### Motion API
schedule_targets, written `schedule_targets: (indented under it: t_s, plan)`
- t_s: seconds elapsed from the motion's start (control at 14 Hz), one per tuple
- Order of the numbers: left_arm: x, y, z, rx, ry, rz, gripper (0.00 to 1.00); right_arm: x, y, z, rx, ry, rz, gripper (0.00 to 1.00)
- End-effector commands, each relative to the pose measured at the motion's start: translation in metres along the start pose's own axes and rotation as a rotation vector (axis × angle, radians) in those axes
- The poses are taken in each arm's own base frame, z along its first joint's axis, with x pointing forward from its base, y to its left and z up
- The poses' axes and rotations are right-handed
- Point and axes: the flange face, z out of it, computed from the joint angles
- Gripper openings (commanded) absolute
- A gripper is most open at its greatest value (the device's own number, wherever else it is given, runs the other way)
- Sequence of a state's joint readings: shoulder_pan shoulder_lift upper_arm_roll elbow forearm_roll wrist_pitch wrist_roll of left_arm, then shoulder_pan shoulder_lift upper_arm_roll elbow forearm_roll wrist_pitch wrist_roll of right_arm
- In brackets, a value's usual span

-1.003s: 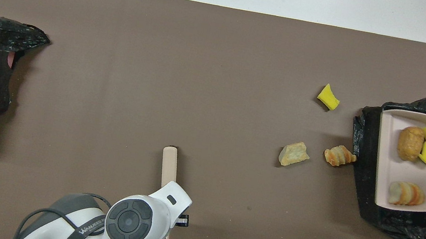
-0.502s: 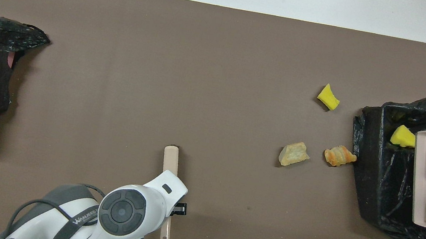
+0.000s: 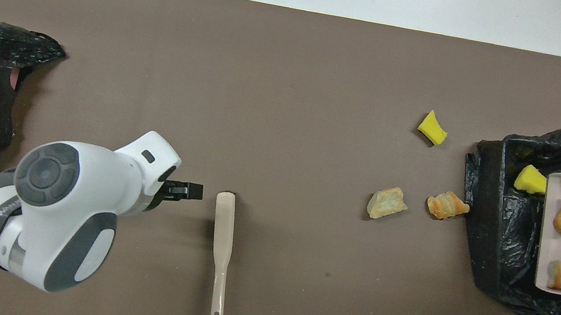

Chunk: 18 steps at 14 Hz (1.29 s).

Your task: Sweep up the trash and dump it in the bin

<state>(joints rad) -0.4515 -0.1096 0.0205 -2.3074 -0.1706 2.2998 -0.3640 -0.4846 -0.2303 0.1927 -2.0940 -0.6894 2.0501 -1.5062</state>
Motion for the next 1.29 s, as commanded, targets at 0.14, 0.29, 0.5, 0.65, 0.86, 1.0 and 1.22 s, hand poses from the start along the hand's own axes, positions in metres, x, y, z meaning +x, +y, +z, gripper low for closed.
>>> schedule_targets:
  t_s: [0.14,0.29,0.5,0.65,0.86,1.0,1.22]
  plan:
    - [0.047,-0.076,-0.03,0.04,0.018,0.077,1.0,0.03,-0.018,-0.037,-0.003,-0.209,0.001,0.0]
    - [0.061,-0.11,-0.041,0.047,-0.005,0.107,1.0,0.026,-0.02,-0.037,0.022,-0.233,0.002,0.0]
    - [0.074,-0.157,-0.073,0.046,-0.053,0.125,1.0,0.01,-0.015,-0.054,0.026,-0.254,-0.005,0.0]
    - [0.081,-0.164,-0.101,0.042,-0.077,0.113,1.0,0.0,-0.011,-0.067,0.026,-0.26,-0.017,0.0]
    - [0.089,-0.157,-0.152,0.081,-0.146,0.133,1.0,0.008,0.006,-0.079,0.014,-0.231,0.008,0.0]
    - [0.09,-0.151,-0.184,0.091,-0.164,0.14,1.0,0.018,0.022,-0.09,0.032,-0.149,0.066,0.0]
    - [0.092,-0.143,-0.216,0.097,-0.142,0.157,1.0,0.043,0.035,-0.109,0.062,-0.06,0.219,0.0]
